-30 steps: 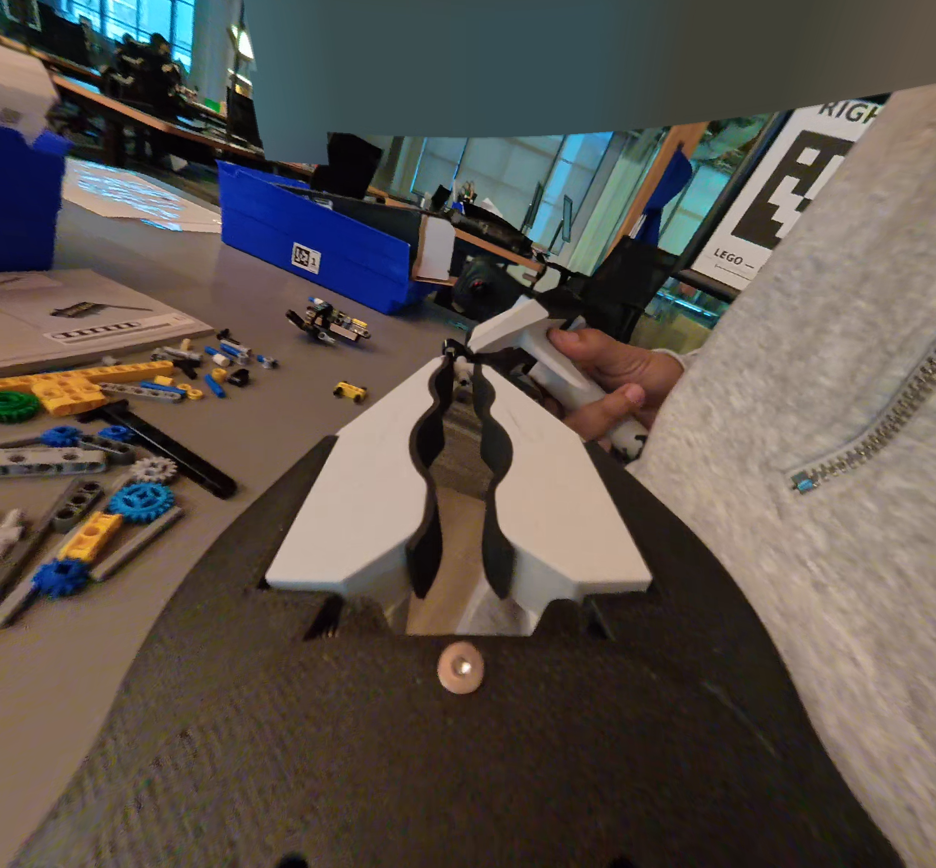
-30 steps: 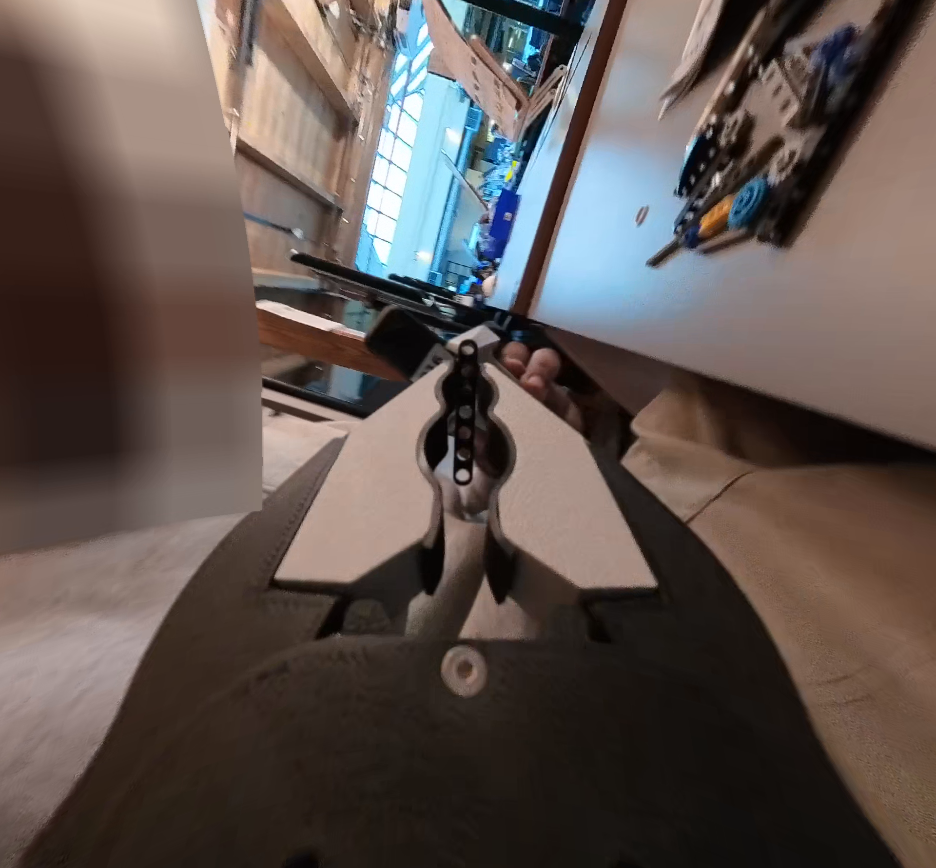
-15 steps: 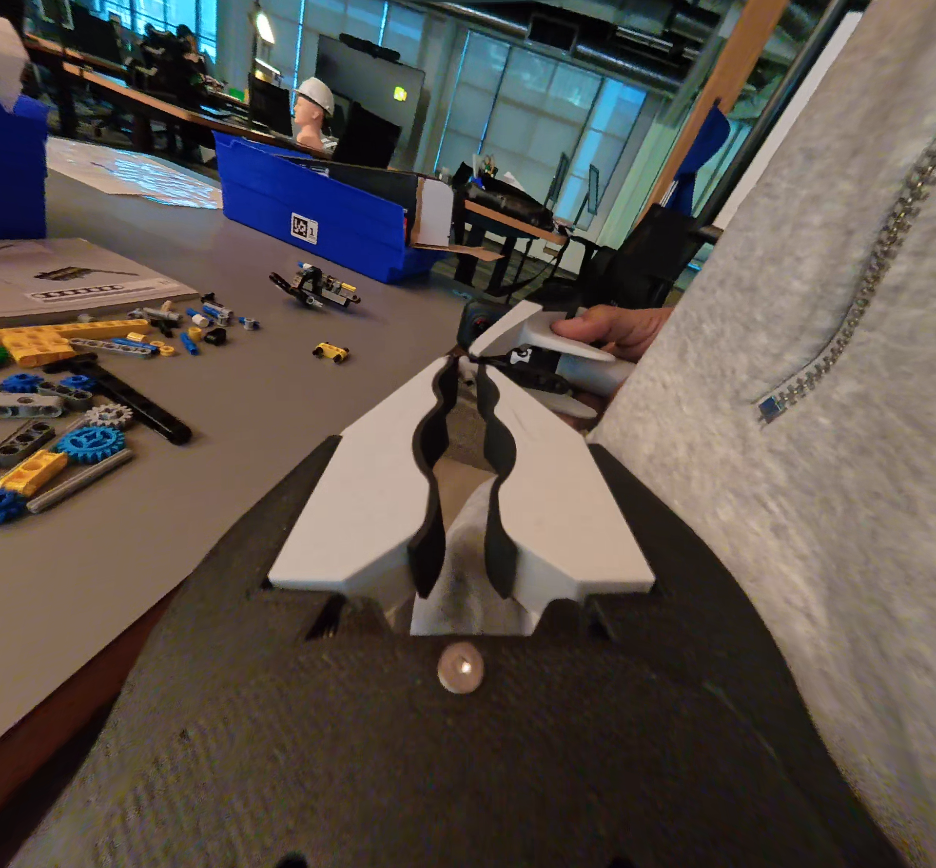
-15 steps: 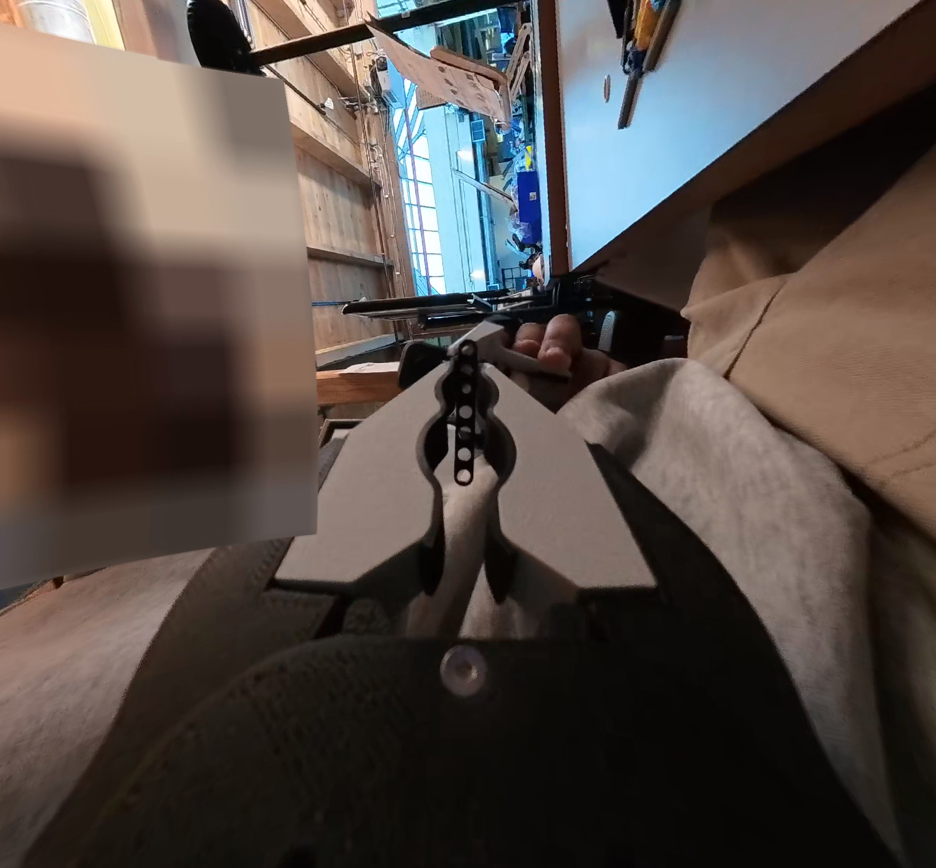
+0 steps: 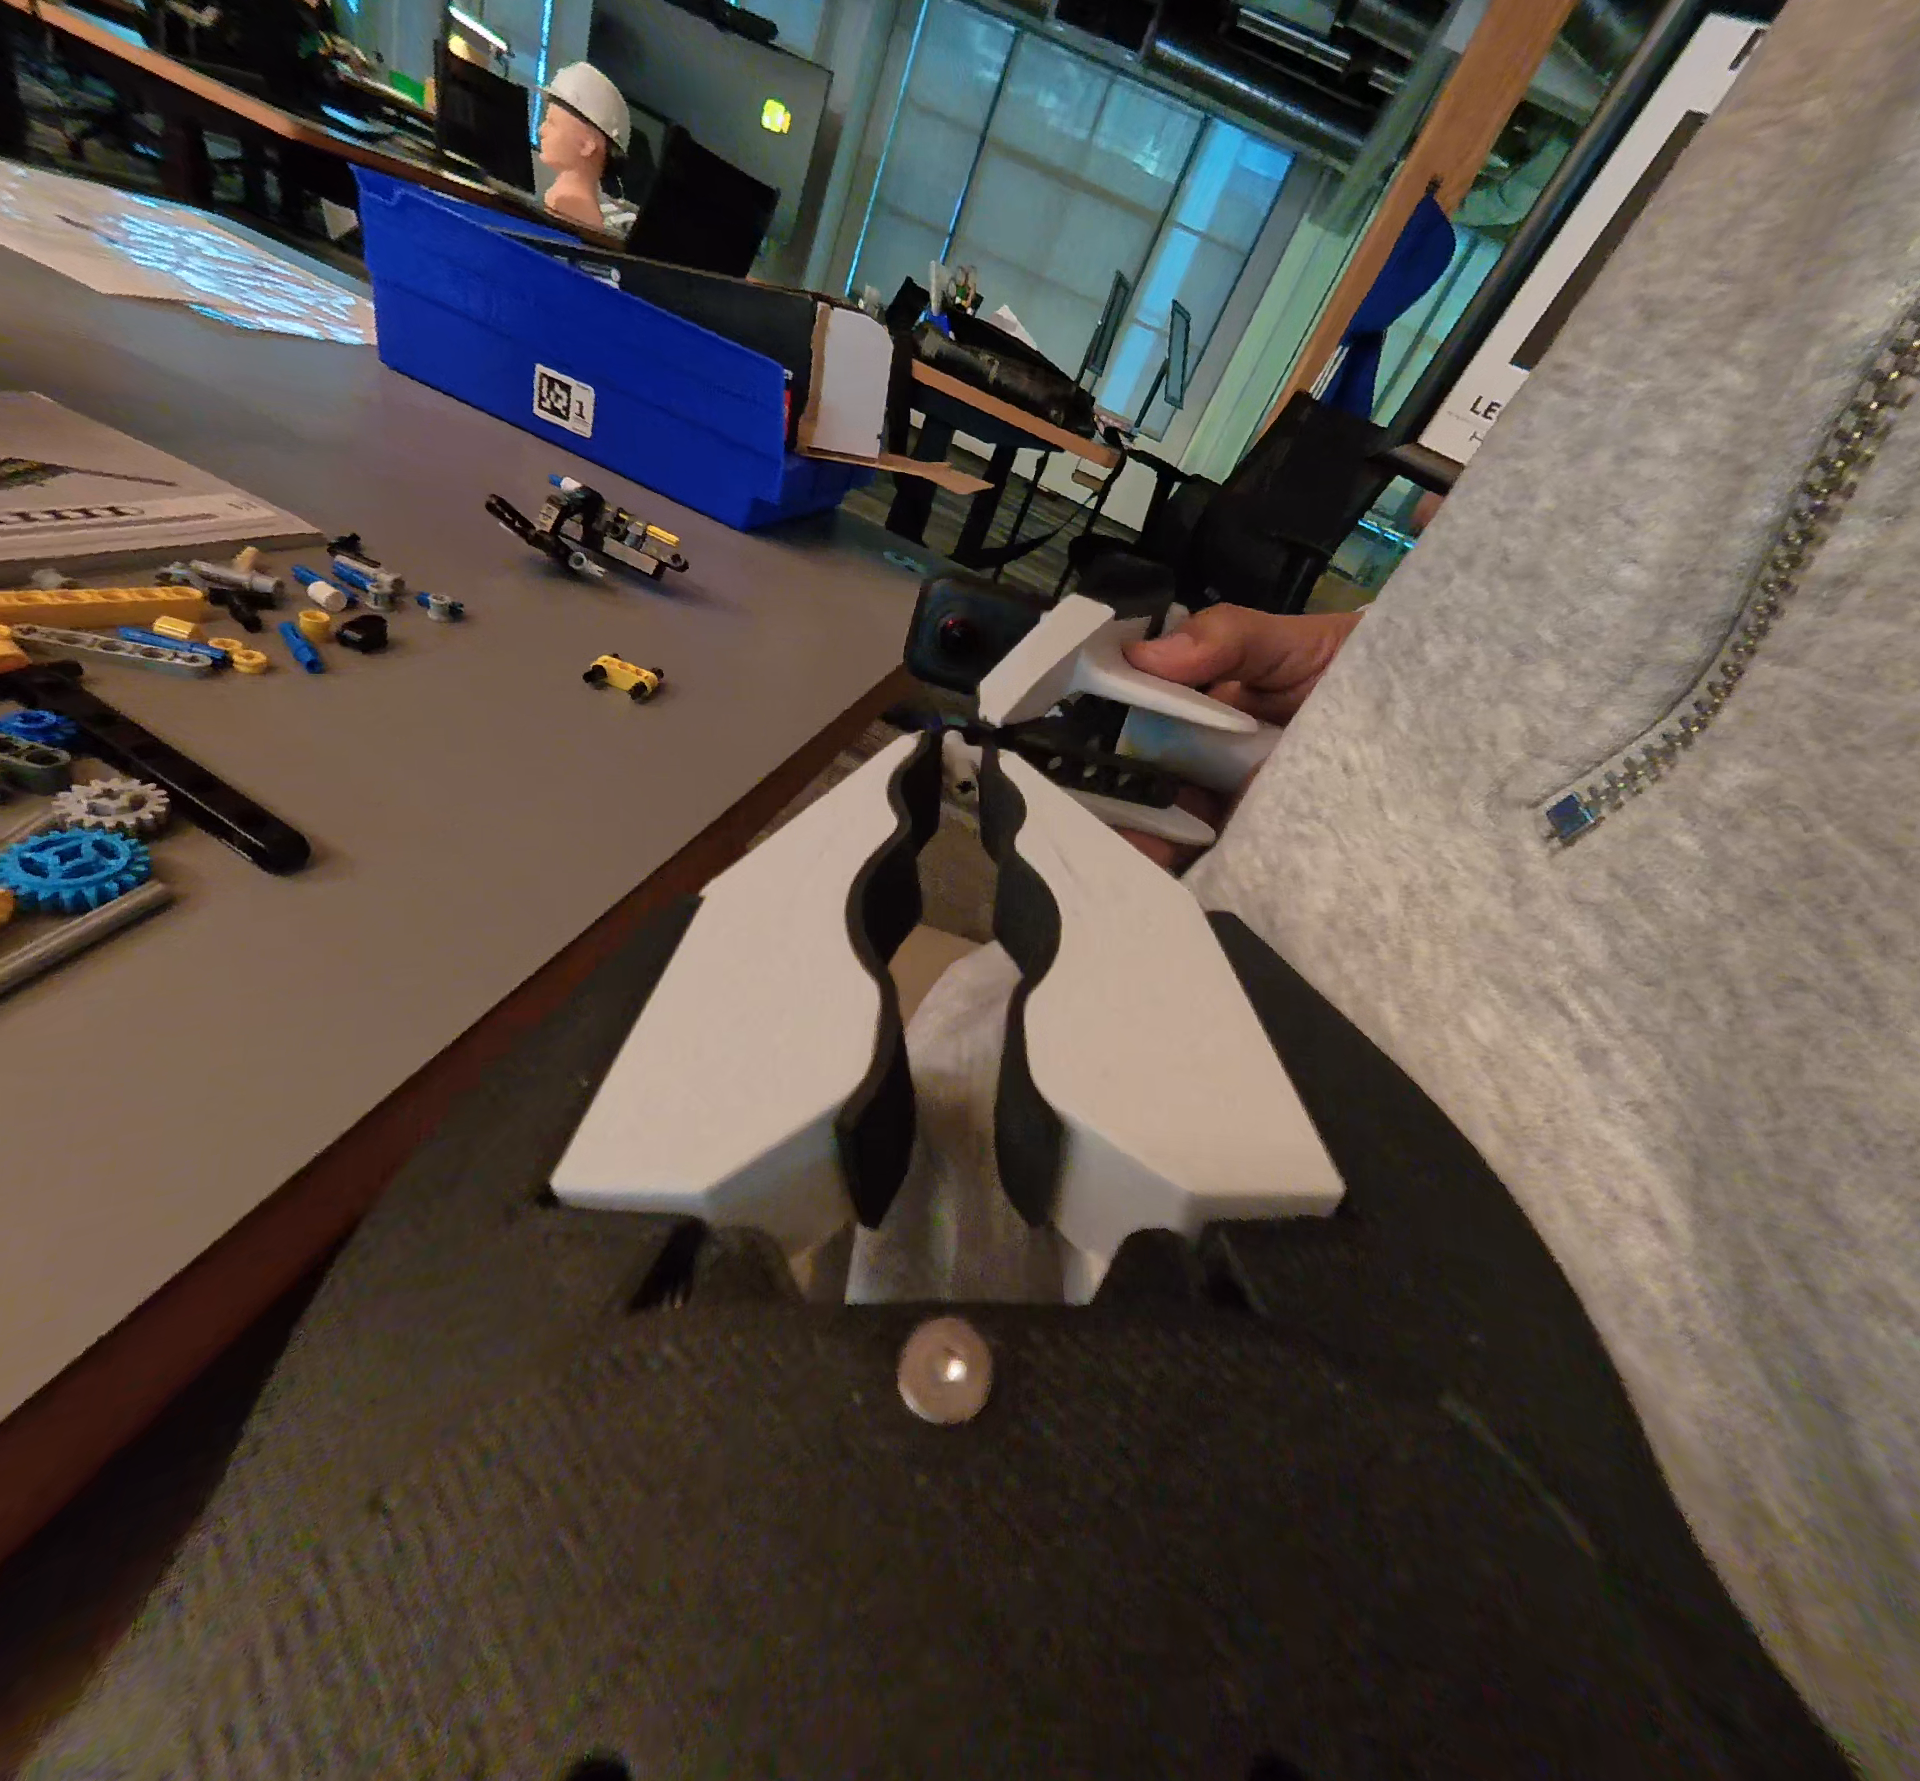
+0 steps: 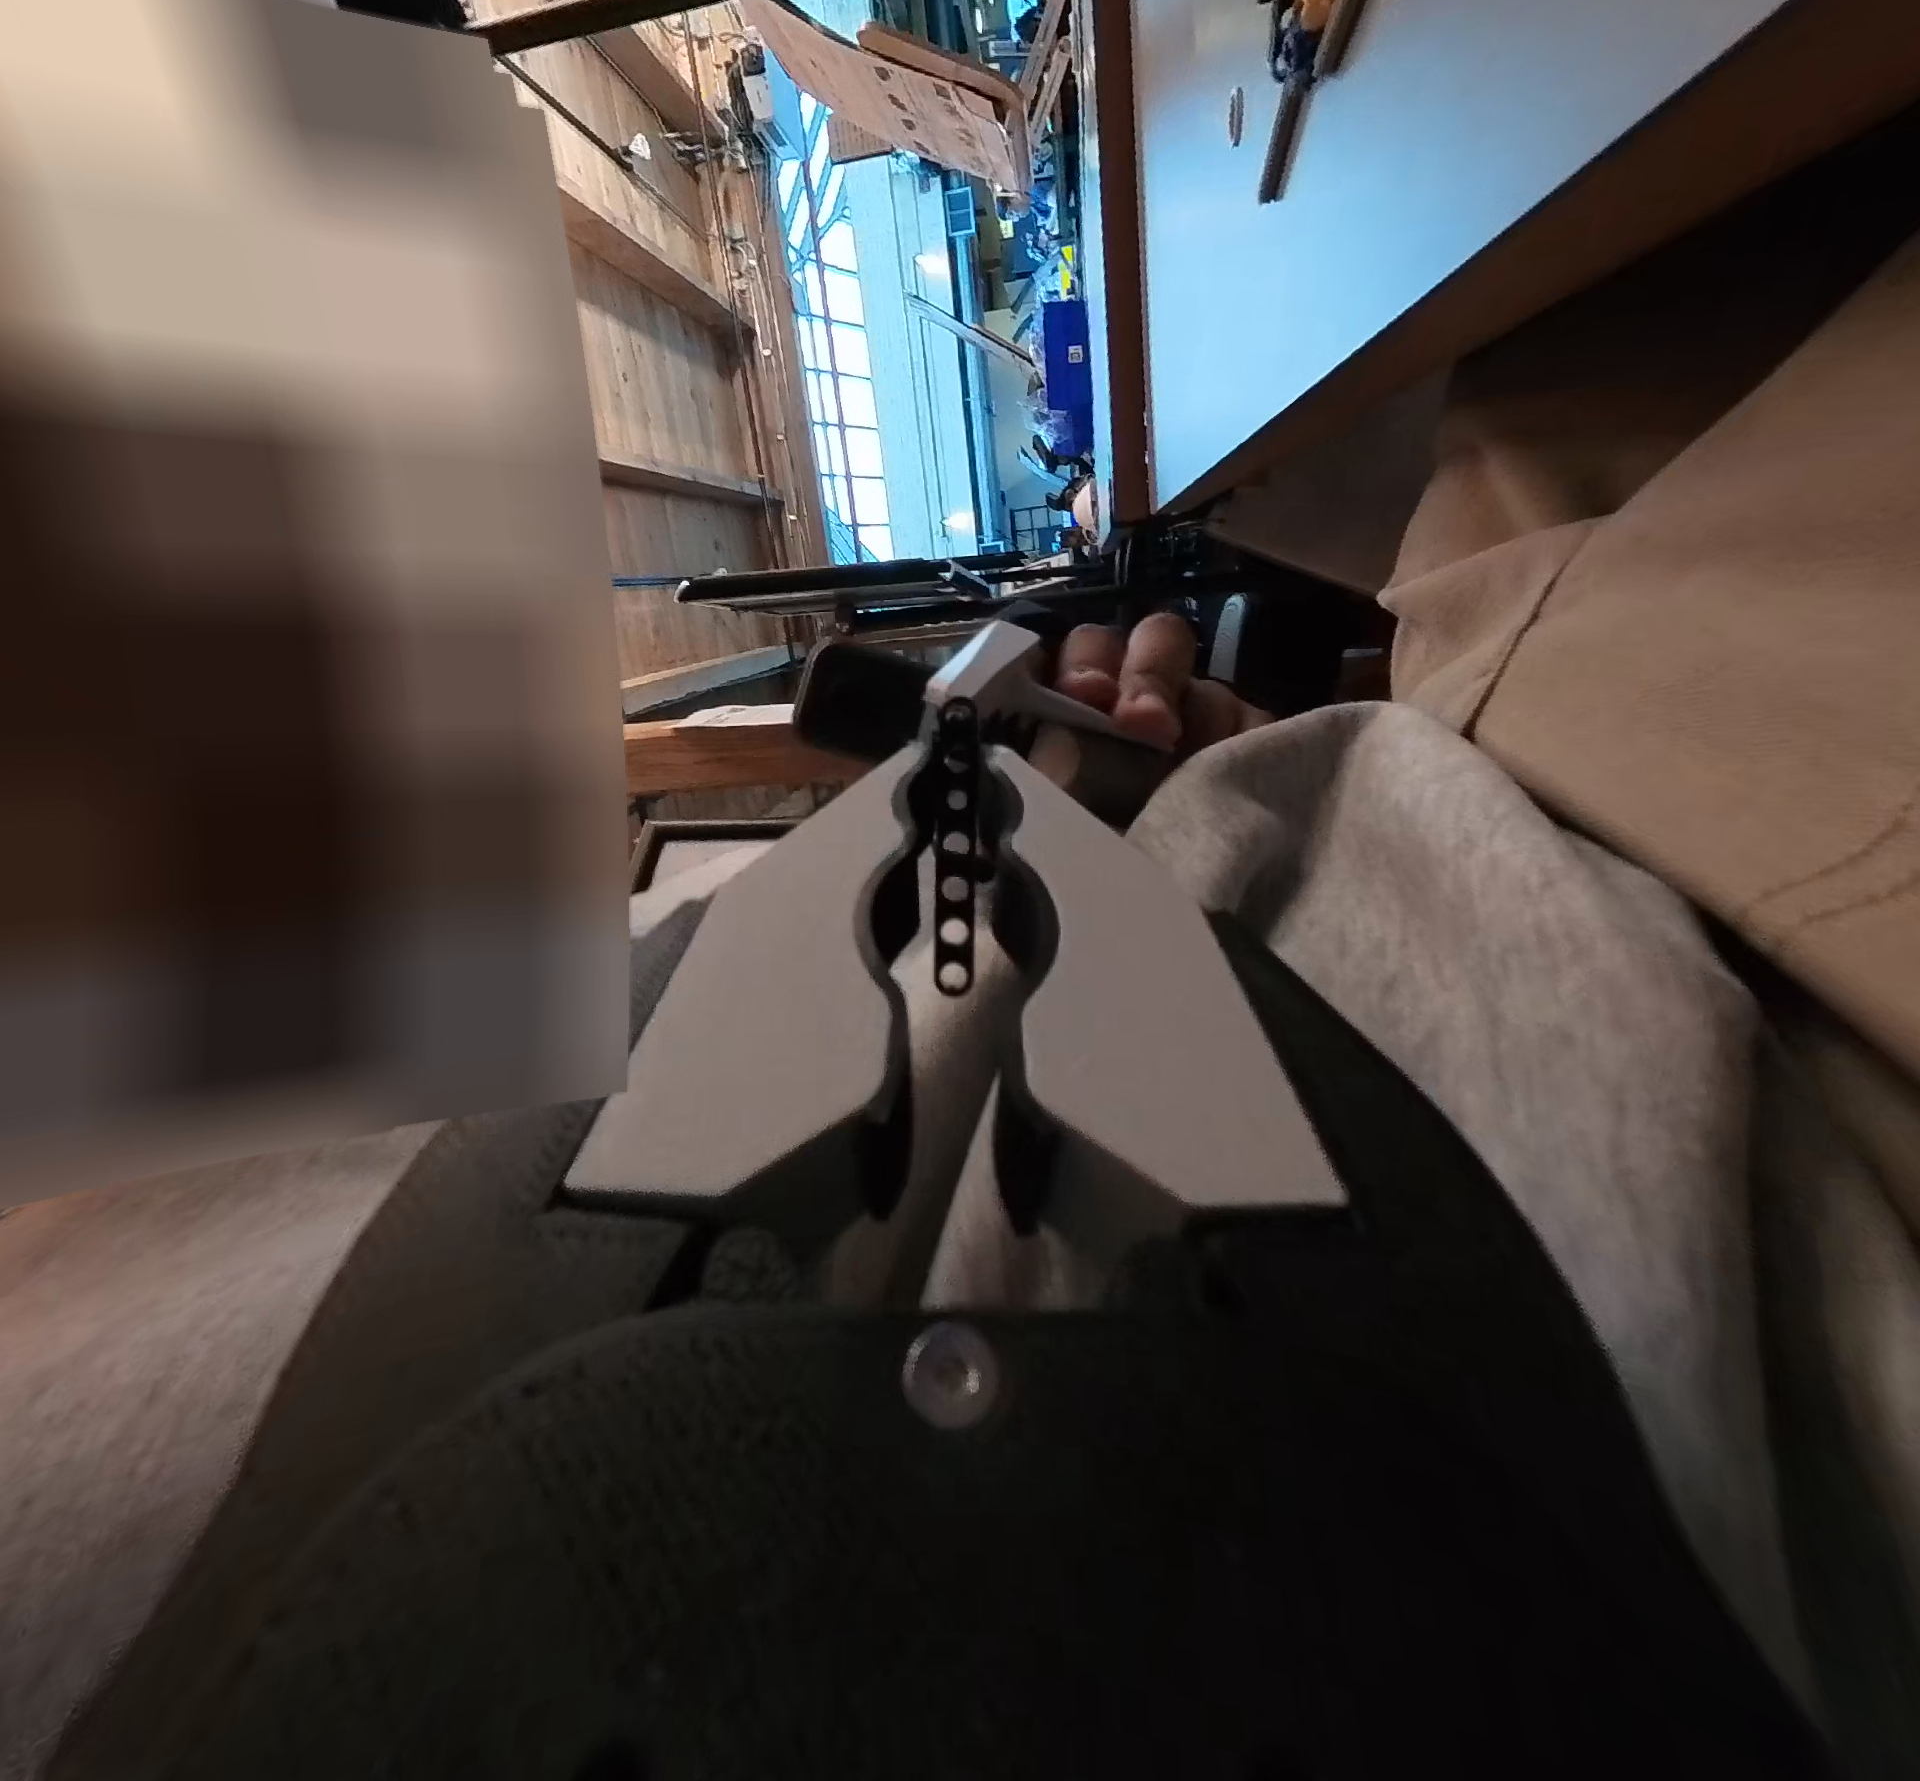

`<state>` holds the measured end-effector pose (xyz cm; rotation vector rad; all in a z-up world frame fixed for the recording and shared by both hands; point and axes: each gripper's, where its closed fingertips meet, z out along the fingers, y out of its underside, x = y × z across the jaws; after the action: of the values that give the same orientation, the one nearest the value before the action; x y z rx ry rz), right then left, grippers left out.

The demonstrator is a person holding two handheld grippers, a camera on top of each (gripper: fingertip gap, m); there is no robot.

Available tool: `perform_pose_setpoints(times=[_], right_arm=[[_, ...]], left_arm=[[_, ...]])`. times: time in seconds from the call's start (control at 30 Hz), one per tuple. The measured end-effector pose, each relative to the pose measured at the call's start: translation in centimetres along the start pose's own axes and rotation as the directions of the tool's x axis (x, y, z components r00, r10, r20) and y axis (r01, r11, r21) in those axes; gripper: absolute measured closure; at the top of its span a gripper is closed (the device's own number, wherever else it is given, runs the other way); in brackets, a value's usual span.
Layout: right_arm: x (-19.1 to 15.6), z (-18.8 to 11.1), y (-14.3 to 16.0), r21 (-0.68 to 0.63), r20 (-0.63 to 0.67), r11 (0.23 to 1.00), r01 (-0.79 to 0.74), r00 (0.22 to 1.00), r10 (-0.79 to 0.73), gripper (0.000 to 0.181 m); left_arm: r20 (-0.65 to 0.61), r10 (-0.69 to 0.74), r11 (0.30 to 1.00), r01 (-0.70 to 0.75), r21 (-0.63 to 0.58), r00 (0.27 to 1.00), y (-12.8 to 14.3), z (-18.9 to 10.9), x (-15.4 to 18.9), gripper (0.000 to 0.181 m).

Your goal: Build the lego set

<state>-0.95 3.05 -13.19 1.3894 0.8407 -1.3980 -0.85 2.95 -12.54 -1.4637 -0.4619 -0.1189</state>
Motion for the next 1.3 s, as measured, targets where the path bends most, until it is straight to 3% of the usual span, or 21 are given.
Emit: perform_pose_setpoints(times=[0.03,0.57,0.8,0.9,1.3], right_arm=[[0.1,-0.1,0.2,-0.008,-0.013,1.000,0.008,1.000,-0.008,0.177],[0.8,0.2,2.9,-0.196,-0.053,0.981,0.003,0.998,-0.013,0.177],[1.2,0.3,3.0,-0.315,-0.084,0.938,0.147,0.980,-0.182,0.176],[1.4,0.6,2.9,-0.325,-0.093,0.931,0.163,0.975,-0.203,0.170],[1.2,0.3,2.7,-0.299,-0.055,0.947,0.117,0.989,-0.139,0.176]], left_arm=[[-0.005,-0.005,1.000,0.005,-0.011,1.000,0.2,0.0,0.1,0.176],[-0.104,-0.059,0.997,0.053,-0.062,0.993,1.1,-1.5,1.9,0.176],[-0.133,-0.088,0.994,0.078,-0.075,0.987,1.3,-1.5,1.8,0.176],[-0.133,-0.078,0.995,0.068,-0.077,0.988,1.3,-1.5,2.0,0.176],[-0.138,-0.090,0.993,0.078,-0.089,0.986,1.6,-1.3,1.9,0.176]])
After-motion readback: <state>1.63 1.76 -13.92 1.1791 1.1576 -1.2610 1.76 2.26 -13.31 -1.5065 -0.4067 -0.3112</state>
